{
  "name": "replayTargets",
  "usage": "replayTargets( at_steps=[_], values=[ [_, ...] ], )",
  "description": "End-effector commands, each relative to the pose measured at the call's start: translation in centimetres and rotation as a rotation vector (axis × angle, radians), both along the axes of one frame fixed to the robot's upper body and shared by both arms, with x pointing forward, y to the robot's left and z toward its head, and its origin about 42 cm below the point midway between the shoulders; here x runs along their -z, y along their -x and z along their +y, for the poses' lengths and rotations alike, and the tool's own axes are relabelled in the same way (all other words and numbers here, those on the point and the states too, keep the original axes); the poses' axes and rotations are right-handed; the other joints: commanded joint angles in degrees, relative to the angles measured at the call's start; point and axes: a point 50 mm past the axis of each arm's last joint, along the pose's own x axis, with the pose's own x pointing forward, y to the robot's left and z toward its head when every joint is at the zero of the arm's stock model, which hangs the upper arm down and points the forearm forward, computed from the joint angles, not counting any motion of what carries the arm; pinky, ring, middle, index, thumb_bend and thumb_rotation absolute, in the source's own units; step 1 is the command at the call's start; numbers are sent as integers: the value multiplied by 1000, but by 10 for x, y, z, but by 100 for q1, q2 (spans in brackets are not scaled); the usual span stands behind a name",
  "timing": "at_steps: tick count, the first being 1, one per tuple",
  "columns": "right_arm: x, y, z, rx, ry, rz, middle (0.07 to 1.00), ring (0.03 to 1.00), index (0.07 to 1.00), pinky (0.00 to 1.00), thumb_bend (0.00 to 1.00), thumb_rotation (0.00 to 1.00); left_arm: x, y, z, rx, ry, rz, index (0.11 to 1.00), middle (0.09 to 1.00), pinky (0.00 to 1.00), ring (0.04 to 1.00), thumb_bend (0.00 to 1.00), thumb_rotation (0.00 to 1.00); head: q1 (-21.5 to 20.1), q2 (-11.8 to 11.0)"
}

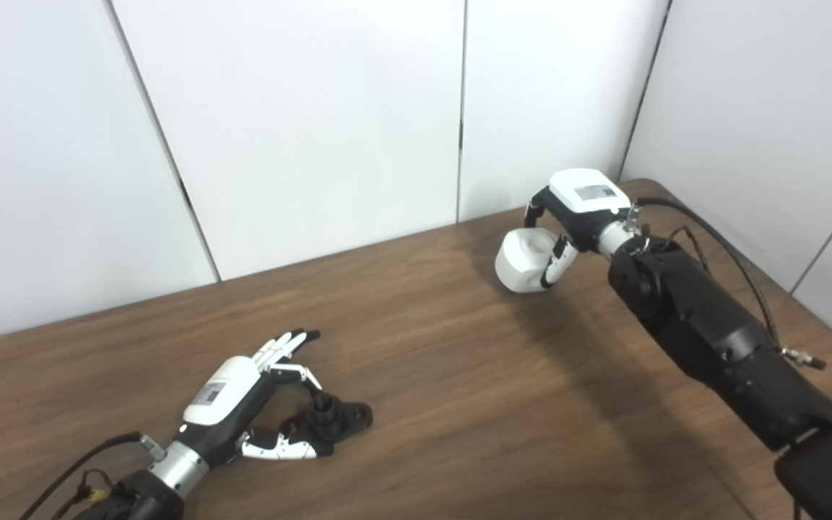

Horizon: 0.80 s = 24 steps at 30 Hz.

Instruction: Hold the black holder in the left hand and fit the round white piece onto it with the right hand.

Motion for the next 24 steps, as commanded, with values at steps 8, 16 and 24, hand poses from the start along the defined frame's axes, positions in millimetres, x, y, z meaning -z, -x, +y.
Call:
replayTargets(
  at_steps=[8, 16, 24],
  values=[
    [-69, 4, 16, -132, -10, -133, 714, 771, 481, 789, 525, 138, 47, 32, 36, -6, -177, 131, 483, 978, 1000, 1000, 523, 70, 173, 70],
    [-98, 14, 49, -245, -22, 9, 758, 812, 481, 778, 524, 139, 46, 32, 30, 2, -169, 125, 483, 975, 1000, 1000, 523, 70, 391, 150],
    [-118, 23, 79, -318, 20, 128, 756, 789, 482, 748, 525, 136, 42, 29, 22, 13, -168, 113, 483, 975, 1000, 1000, 523, 72, 679, 243]
  ],
)
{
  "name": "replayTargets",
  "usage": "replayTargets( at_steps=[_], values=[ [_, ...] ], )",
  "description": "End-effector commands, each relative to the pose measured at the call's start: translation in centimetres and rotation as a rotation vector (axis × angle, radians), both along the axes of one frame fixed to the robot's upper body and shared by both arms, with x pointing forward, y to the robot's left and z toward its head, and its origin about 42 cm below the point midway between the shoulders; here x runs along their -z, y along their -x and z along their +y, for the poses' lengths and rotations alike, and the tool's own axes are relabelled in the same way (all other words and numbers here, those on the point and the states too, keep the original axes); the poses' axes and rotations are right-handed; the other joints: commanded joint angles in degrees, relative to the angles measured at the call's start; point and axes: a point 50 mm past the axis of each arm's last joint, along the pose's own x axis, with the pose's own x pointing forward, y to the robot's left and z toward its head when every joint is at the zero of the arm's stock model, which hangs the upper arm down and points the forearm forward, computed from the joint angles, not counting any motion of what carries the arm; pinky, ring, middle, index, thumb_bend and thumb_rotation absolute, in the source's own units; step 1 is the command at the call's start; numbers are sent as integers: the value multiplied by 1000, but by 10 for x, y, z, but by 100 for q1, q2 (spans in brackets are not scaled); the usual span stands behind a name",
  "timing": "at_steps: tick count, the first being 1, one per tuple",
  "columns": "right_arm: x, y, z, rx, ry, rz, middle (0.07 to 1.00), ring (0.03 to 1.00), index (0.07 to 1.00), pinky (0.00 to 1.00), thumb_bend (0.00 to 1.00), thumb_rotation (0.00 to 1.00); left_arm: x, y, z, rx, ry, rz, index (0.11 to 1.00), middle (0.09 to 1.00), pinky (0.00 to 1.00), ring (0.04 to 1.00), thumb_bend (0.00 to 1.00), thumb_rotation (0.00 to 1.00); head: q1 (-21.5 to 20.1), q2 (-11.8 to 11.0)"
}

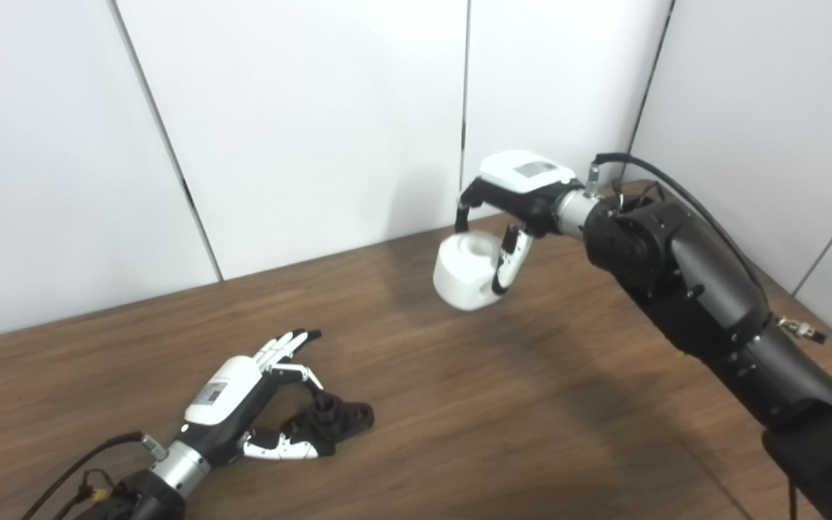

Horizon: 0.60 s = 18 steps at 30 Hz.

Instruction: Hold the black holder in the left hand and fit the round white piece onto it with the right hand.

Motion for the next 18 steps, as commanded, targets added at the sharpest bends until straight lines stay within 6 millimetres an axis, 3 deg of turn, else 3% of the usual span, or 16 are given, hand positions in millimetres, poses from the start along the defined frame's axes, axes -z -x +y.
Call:
replayTargets(
  at_steps=[1, 7, 18],
  values=[
    [-40, 1, 8, -27, 33, -77, 752, 788, 481, 749, 525, 136, 43, 29, 23, 14, -164, 120, 483, 975, 1000, 1000, 523, 72, 15, 11],
    [-46, 7, 28, -85, 82, -56, 741, 787, 480, 752, 525, 136, 42, 26, 18, 14, -162, 123, 483, 977, 1000, 1000, 523, 72, 276, 78],
    [-48, 25, 59, -185, 96, -71, 755, 824, 482, 846, 525, 136, 40, 21, 4, -2, -150, 111, 484, 980, 1000, 1000, 523, 74, 909, 216]
  ],
)
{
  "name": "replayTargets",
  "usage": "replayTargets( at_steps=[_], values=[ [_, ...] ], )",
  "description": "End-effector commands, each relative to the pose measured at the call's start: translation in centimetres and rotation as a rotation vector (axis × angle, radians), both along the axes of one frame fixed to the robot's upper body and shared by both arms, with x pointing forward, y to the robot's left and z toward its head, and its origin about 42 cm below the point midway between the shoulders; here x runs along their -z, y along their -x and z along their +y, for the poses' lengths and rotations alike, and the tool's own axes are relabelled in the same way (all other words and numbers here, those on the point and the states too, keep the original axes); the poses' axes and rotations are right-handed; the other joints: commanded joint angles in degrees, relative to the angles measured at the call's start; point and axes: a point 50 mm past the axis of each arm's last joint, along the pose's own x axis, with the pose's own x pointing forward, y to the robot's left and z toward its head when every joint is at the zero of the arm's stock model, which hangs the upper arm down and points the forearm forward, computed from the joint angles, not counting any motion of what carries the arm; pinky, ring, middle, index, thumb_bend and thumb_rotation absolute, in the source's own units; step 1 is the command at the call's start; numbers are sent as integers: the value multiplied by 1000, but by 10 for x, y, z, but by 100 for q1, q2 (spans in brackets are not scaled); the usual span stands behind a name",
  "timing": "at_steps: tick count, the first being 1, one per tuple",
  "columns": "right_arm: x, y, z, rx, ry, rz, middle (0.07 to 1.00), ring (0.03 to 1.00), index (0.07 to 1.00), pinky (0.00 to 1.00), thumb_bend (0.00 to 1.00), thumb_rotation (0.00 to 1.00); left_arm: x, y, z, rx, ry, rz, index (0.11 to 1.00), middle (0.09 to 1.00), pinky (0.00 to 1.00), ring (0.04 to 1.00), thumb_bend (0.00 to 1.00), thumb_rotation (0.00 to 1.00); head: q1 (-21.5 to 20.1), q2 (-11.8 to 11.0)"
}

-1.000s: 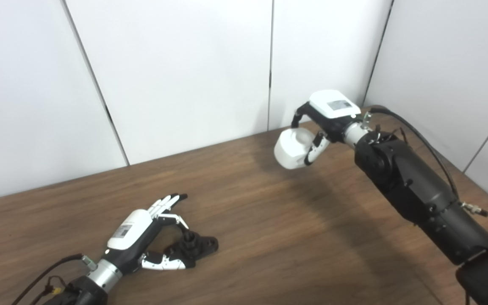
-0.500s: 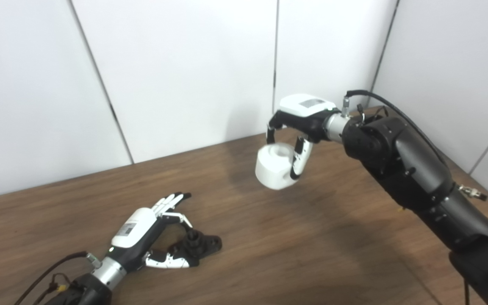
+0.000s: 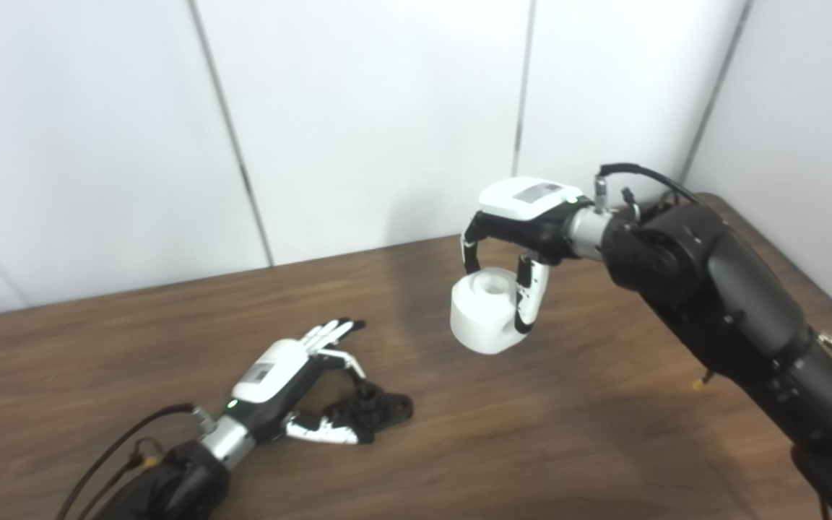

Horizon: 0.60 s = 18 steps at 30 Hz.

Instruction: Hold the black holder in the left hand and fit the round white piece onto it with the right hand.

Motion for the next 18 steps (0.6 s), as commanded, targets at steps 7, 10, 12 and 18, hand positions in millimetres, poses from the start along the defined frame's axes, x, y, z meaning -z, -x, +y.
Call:
replayTargets(
  at_steps=[7, 10, 12, 18],
  values=[
    [-28, 7, 16, -83, -25, -139, 750, 818, 481, 832, 525, 136, 41, 20, 2, 5, -163, 102, 483, 988, 1000, 1000, 522, 77, 310, 42],
    [-27, 9, 21, -98, -30, -139, 755, 823, 481, 837, 525, 136, 40, 19, -2, 2, -168, 100, 483, 988, 1000, 1000, 522, 76, 412, 48],
    [-26, 9, 24, -110, -28, -141, 756, 823, 481, 836, 525, 136, 40, 19, -5, 0, -170, 98, 483, 987, 1000, 1000, 522, 76, 486, 57],
    [-25, 11, 34, -152, -51, -148, 752, 811, 480, 819, 525, 136, 39, 19, -12, -3, -166, 100, 483, 983, 1000, 1000, 522, 75, 655, 86]
  ],
)
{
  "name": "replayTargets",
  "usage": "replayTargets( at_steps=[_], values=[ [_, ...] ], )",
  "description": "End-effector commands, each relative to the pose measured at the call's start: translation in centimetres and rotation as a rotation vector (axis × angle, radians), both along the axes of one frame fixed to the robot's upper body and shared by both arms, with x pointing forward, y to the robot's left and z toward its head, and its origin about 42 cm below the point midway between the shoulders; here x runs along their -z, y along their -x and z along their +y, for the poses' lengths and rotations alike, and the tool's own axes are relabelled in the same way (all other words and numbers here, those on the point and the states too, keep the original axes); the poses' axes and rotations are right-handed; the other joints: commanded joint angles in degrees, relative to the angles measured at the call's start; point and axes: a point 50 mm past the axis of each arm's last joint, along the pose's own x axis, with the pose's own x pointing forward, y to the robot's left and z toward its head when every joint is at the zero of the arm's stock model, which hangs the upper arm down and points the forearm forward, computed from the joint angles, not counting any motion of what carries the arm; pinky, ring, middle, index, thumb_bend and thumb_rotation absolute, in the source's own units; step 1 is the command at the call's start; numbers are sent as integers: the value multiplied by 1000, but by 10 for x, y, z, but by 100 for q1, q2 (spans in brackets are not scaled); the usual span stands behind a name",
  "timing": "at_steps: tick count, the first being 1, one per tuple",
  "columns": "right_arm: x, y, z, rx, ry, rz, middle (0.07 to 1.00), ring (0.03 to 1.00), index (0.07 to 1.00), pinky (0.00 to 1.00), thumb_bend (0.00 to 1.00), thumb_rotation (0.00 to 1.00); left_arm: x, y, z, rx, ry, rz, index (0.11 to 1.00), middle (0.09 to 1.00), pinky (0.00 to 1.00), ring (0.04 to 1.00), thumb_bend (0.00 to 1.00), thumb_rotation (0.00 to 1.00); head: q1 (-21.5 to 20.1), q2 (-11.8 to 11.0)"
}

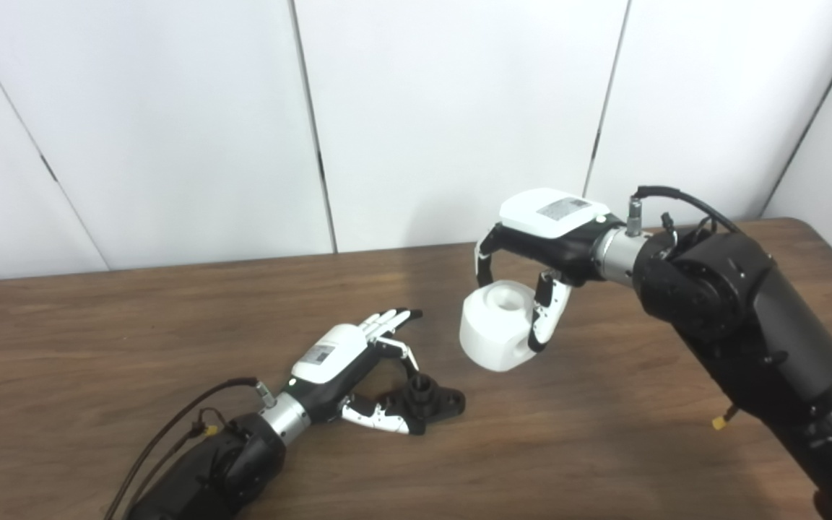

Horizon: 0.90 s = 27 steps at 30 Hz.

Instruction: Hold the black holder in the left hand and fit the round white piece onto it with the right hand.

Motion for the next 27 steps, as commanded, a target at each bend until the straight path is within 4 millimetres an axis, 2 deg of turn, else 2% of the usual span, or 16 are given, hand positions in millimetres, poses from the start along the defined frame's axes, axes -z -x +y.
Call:
replayTargets(
  at_steps=[1, 9, 27],
  values=[
    [-27, 4, 7, -54, -38, -124, 749, 807, 480, 814, 525, 135, 40, 21, 2, -7, -157, 117, 483, 983, 1000, 1000, 522, 74, 13, 14],
    [-24, 4, 20, -97, -67, -121, 747, 804, 479, 816, 524, 136, 39, 19, -3, -9, -159, 114, 483, 985, 1000, 1000, 522, 75, 190, 53],
    [-5, 1, 42, -136, -98, -73, 759, 840, 479, 852, 524, 136, 38, 19, -10, -10, -149, 126, 483, 994, 1000, 1000, 522, 76, 290, 114]
  ],
)
